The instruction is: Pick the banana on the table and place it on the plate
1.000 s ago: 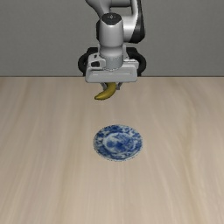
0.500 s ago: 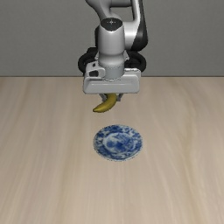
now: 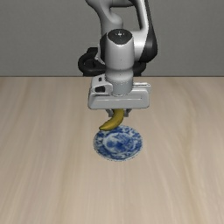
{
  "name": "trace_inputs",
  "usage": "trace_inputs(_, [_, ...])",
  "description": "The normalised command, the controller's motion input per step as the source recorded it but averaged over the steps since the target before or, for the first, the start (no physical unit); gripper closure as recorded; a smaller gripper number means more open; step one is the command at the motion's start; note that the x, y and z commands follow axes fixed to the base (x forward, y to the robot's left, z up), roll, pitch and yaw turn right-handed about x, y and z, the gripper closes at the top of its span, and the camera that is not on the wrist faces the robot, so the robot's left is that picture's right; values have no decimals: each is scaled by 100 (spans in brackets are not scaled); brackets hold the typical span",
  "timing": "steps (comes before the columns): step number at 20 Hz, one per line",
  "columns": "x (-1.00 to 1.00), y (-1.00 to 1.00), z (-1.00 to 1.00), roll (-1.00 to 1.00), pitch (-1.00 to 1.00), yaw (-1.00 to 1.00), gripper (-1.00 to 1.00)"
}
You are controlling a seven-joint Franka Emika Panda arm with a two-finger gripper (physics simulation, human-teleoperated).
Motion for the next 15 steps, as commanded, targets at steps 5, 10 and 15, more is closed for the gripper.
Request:
trace_inputs(5, [0, 0, 0, 0, 0, 0, -100])
trace_inputs(10, [0, 0, 0, 0, 0, 0, -100])
trace_inputs(15, [0, 0, 0, 0, 0, 0, -100])
